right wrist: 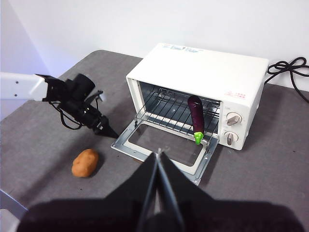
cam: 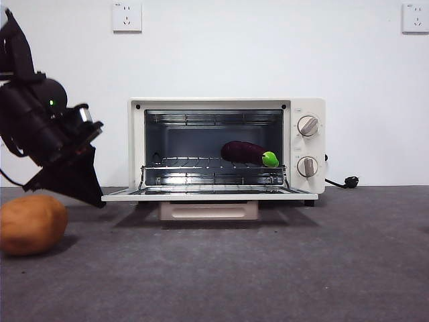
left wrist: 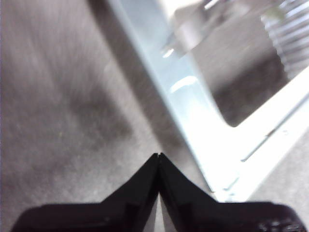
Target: Take the eggplant from the table,put the eggplant in the oven
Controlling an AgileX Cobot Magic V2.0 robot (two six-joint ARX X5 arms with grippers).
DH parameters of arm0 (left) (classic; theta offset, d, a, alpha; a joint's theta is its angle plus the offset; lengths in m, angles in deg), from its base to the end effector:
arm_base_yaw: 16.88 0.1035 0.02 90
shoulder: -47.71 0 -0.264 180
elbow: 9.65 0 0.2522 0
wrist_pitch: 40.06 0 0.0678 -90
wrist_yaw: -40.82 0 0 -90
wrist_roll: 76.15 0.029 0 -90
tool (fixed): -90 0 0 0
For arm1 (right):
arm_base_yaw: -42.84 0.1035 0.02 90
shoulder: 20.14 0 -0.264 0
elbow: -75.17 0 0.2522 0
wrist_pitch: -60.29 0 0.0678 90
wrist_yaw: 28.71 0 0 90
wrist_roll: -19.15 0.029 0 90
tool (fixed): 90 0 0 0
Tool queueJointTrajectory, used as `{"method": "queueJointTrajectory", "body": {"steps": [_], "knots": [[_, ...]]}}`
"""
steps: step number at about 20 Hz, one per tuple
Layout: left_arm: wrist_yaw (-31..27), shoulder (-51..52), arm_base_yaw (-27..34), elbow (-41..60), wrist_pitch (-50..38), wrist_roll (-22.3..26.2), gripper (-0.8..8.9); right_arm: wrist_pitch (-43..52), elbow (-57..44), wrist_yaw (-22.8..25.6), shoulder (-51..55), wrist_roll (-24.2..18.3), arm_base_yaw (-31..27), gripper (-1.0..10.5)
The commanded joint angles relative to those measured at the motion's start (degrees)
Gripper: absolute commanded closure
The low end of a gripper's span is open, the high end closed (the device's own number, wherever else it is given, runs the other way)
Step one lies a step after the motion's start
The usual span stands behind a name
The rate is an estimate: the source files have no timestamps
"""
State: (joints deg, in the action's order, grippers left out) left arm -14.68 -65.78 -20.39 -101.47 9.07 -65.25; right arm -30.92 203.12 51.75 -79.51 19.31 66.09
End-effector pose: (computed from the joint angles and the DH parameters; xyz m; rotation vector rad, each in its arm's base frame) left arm 0.3880 -0.0403 0.1659 -0.1746 1.1455 -0.6851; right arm 0.0593 0.0307 0.5284 -0.0451 0.3983 0.5642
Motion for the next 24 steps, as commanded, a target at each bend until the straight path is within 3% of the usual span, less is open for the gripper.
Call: {"method": "queueJointTrajectory", "body": {"steps": [1, 13, 20, 24], "knots": [[0.44, -0.83, -0.17, 0.46, -1.01, -0.22, 8.20, -1.14, -0.02, -0.09, 0.15, -0.39, 0.04, 9.6], [5.68, -5.68, 0.31, 0.48, -1.42, -0.17, 8.21, -1.14, -0.02, 0.02, 0.13, -0.42, 0.04, 9.6], [11.50, -6.10, 0.39, 0.48, -2.99, -0.24, 8.21, -1.14, -0.02, 1.05, -0.02, -0.57, 0.04, 9.6], [17.84, -6.12, 0.96, 0.46, -3.80, -0.48, 8.21, -1.14, -0.02, 1.68, -0.09, -0.70, 0.04, 9.6]]}}
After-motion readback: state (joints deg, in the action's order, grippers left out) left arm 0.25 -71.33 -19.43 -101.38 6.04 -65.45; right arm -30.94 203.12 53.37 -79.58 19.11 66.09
